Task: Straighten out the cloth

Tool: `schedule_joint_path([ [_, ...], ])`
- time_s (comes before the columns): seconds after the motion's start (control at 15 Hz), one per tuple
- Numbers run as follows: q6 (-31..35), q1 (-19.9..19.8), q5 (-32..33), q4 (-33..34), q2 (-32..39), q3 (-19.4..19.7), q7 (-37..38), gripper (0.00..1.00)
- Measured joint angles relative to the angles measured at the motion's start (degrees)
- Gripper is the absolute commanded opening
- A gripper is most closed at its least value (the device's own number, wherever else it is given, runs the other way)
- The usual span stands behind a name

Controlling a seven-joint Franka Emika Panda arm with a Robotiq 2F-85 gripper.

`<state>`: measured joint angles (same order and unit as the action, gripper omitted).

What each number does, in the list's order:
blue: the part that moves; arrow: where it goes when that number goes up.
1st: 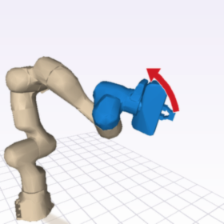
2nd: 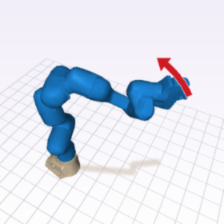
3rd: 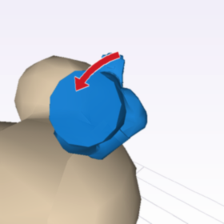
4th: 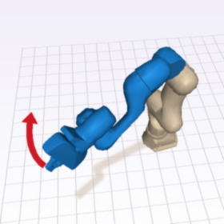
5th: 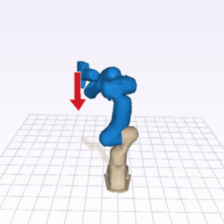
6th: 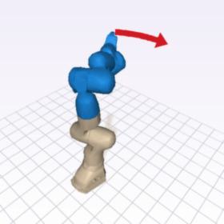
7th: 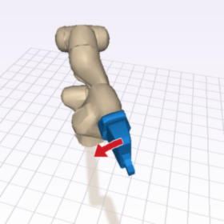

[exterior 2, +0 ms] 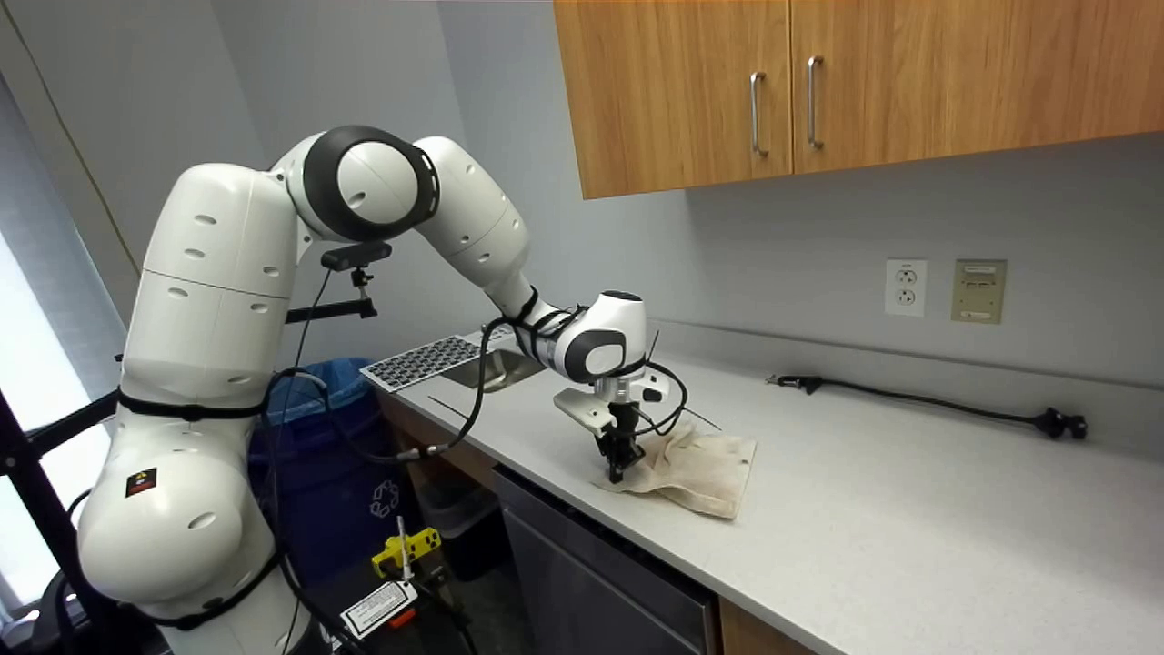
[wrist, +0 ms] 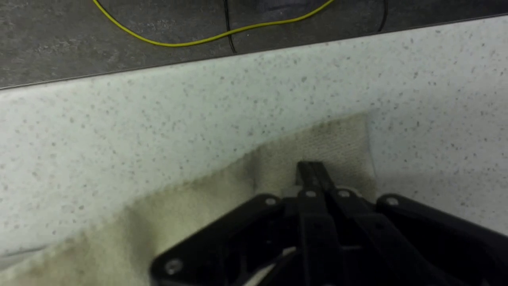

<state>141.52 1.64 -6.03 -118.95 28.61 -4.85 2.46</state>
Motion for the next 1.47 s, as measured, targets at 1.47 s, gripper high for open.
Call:
schedule_joint_path([
  [1.47,-2.47,3.68,-0.09,-0.58,-0.53,-1.36,1.95,0.0],
])
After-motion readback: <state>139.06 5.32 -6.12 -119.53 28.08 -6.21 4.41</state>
